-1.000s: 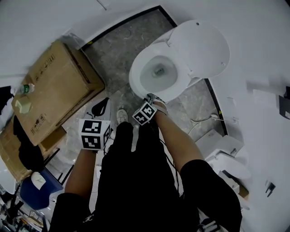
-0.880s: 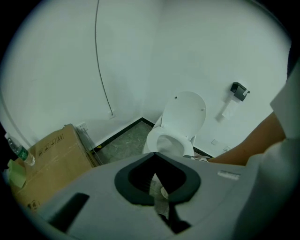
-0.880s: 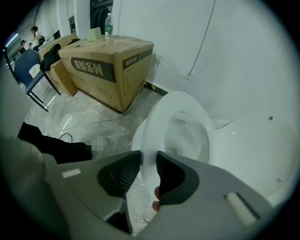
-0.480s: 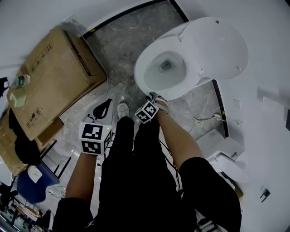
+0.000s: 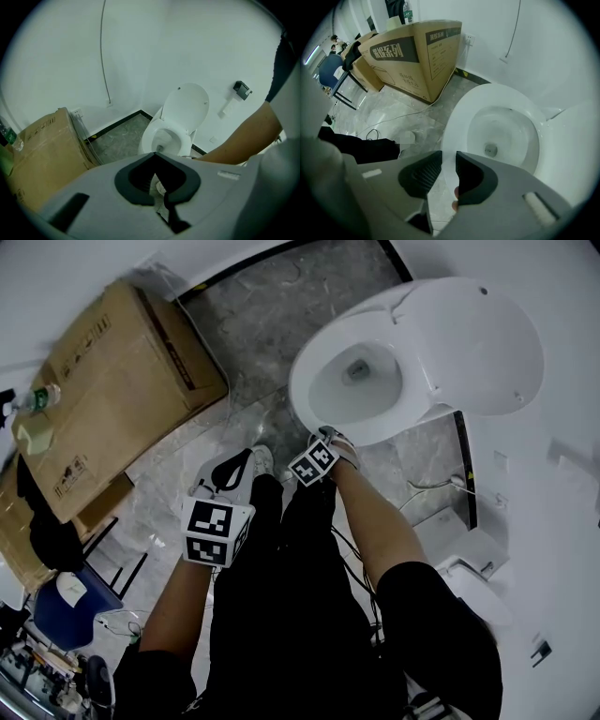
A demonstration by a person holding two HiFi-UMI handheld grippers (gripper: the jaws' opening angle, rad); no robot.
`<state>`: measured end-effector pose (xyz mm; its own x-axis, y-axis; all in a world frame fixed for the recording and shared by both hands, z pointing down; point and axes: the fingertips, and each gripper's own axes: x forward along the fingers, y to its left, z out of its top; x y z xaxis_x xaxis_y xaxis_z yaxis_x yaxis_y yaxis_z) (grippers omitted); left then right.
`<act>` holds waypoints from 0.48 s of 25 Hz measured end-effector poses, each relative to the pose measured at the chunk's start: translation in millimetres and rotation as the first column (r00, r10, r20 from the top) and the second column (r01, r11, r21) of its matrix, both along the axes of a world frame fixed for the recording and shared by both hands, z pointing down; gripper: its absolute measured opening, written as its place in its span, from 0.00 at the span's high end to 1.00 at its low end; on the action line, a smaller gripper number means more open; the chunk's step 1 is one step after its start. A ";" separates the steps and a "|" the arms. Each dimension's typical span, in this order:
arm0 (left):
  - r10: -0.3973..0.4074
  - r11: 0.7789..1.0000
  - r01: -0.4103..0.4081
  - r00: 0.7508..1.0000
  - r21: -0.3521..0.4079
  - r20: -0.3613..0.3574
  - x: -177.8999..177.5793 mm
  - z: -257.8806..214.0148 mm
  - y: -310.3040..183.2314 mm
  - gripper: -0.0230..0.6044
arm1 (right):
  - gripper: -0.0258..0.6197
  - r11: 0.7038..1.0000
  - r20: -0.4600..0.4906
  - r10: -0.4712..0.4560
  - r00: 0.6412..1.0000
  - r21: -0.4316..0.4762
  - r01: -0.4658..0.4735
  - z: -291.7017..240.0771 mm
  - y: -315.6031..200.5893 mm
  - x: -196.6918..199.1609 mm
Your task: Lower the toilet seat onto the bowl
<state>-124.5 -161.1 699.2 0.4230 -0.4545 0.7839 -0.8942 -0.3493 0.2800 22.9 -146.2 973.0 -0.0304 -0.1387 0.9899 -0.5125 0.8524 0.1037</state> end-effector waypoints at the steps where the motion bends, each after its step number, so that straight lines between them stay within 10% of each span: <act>1: 0.001 1.000 -0.001 1.000 -0.003 -0.002 1.0 2.1 -0.5 0.95 | 0.79 1.000 -0.001 0.003 1.000 -0.002 -0.003 2.8 -0.7 -0.6; 12: -0.002 0.998 0.001 1.000 -0.062 -0.012 0.8 23.7 13.5 0.95 | 0.87 0.997 0.018 0.072 0.997 -0.021 -0.072 17.7 3.4 -2.0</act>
<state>-123.7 -147.6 722.9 0.4319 -0.4061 0.8054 -0.8911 -0.3300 0.3114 21.0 -142.8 990.8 -0.0400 -0.1213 0.9918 -0.5744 0.8150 0.0765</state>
